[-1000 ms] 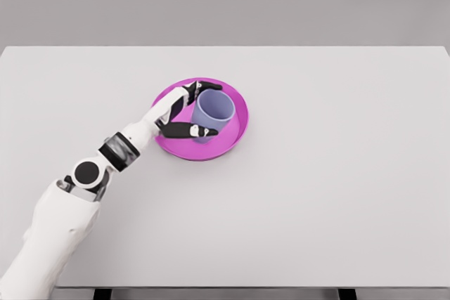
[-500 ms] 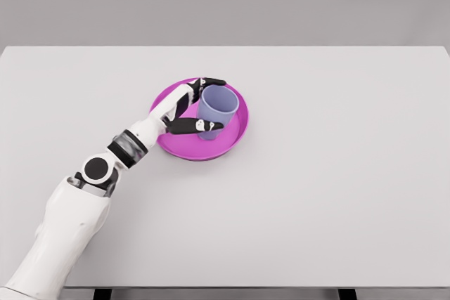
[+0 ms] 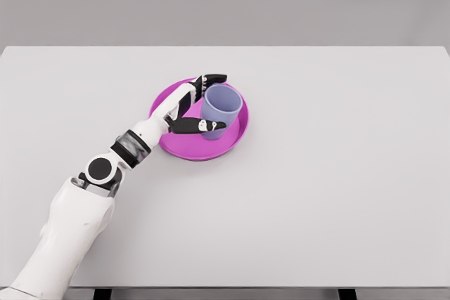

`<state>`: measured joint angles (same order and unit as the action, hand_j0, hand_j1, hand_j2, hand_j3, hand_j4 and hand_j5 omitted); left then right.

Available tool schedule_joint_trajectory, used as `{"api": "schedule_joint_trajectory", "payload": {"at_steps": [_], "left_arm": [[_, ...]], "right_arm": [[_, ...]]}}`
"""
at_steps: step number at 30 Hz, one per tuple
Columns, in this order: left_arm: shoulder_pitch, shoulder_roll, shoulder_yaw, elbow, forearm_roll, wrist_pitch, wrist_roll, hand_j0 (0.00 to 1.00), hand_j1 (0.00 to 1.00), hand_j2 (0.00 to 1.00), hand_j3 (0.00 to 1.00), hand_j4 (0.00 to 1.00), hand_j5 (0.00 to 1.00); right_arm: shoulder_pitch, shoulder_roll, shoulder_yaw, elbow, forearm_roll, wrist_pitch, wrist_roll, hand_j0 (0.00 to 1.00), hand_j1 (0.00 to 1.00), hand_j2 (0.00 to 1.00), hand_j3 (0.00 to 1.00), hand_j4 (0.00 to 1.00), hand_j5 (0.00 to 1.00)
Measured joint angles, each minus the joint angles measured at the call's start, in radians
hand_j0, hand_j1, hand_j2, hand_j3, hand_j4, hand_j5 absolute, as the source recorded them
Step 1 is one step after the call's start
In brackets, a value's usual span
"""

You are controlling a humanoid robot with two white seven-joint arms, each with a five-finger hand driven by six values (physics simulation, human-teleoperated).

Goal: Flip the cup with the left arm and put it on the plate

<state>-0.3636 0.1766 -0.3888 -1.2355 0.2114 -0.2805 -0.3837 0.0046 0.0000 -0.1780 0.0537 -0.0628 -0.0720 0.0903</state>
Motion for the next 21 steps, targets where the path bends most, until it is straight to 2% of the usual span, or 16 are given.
{"api": "schedule_joint_trajectory", "payload": {"at_steps": [4,21], "left_arm": [[0.008,0.0,-0.001,-0.001,0.0,0.0,0.0,0.99,0.99,0.99,0.99,0.99,0.99],[0.014,0.018,0.015,-0.013,0.001,-0.002,0.0,1.0,1.0,1.0,1.0,1.0,1.0]], "right_arm": [[0.0,0.0,0.0,0.0,0.0,0.0,0.0,1.0,1.0,1.0,1.0,1.0,1.0],[0.0,0.0,0.0,0.0,0.0,0.0,0.0,1.0,1.0,1.0,1.0,1.0,1.0]]}}
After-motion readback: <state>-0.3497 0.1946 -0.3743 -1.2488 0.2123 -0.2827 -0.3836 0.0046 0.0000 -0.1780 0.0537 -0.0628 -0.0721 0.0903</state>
